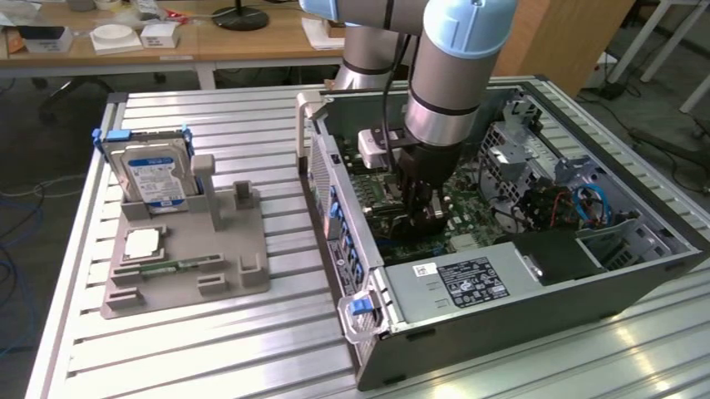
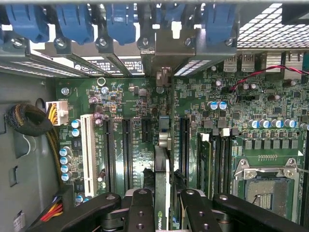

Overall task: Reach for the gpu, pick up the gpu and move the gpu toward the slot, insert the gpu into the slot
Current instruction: 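Insert the gpu into the slot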

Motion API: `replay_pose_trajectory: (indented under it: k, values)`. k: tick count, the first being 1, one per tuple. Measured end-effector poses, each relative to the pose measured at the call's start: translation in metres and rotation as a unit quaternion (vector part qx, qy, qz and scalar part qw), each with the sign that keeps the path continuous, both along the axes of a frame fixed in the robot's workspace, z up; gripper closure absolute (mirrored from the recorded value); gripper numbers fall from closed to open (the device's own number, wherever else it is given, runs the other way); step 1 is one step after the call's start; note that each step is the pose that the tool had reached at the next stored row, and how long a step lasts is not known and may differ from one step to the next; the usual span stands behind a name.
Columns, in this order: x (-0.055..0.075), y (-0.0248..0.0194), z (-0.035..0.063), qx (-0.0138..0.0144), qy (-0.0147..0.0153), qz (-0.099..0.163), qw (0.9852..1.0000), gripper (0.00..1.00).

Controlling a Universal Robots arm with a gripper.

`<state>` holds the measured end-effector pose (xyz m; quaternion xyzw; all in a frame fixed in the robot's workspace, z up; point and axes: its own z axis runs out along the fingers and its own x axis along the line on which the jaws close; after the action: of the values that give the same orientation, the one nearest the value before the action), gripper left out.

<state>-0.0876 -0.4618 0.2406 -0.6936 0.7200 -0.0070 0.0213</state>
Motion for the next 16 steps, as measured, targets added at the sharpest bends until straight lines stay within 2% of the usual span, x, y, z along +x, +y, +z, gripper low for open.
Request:
replay_pose_trajectory:
  k: [16]
  values:
    - [0.0000, 0.0000, 0.0000, 0.0000, 0.0000, 0.000, 1.0000, 0.75]
